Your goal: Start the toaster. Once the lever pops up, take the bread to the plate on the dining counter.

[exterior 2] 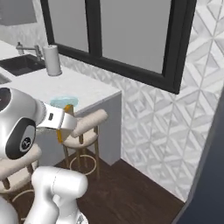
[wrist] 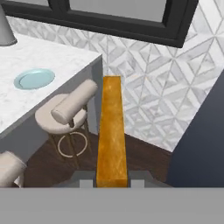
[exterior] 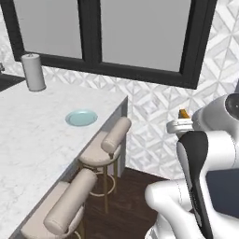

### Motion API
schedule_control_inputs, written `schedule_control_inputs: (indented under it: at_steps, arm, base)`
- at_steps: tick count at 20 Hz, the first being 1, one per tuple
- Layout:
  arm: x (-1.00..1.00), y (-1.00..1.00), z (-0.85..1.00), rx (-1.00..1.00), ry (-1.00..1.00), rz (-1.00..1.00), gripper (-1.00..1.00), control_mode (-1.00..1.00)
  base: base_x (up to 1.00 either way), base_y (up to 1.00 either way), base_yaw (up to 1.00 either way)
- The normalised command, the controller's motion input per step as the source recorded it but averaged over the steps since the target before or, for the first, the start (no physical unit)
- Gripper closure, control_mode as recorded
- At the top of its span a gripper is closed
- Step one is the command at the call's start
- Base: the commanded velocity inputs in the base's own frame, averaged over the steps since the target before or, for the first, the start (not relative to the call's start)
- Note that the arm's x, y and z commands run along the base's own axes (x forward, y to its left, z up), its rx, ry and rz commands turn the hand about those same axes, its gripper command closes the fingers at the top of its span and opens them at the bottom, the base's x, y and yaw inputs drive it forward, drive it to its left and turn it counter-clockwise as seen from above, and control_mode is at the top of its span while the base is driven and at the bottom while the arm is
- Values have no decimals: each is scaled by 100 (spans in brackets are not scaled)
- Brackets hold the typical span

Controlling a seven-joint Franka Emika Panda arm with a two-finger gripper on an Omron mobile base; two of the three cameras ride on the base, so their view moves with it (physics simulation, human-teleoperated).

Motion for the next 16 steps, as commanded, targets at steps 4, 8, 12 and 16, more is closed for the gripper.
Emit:
schedule_control_inputs:
  at_steps: [4,8,12,16]
  arm:
    - [0,0,0,0,0,0,100,100]
    - [0,0,0,0,0,0,100,100]
    - [0,0,0,0,0,0,100,100]
    - [0,0,0,0,0,0,100,100]
  base:
    - [0,-23,78]
    - [5,-15,88]
    - [11,-16,86]
    - [11,-30,78]
